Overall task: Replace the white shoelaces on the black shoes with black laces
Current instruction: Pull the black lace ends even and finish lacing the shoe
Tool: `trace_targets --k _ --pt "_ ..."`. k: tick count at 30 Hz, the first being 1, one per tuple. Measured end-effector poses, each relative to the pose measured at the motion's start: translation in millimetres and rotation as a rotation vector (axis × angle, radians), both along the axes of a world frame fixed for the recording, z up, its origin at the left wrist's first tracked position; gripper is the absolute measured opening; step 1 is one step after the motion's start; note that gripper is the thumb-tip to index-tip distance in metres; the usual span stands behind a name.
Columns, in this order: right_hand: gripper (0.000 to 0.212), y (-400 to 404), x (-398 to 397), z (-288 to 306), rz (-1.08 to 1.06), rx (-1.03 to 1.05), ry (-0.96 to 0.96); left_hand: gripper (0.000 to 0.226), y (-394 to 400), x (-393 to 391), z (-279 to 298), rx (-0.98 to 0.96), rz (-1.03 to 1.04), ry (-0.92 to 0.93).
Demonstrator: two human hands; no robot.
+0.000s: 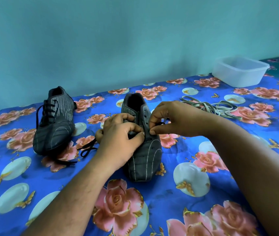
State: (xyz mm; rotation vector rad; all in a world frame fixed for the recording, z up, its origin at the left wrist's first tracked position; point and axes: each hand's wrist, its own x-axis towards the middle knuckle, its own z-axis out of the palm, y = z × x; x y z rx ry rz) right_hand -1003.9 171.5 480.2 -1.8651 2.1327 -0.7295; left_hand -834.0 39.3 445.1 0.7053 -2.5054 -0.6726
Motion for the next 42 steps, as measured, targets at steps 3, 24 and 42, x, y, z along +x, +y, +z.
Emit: trace_targets --k 3,24,42 --pt "0.007 1 -5 -3 0.013 -0.028 0.002 0.011 -1 1 0 -0.032 -0.016 -0.027" --pt "0.008 -2 4 -1 -0.153 0.12 -0.244 0.013 -15 5 -11 0.041 -0.139 0.137" --pt "0.01 -2 -6 -9 -0.096 0.042 -0.415 0.029 -45 37 2 0.416 -0.166 0.036"
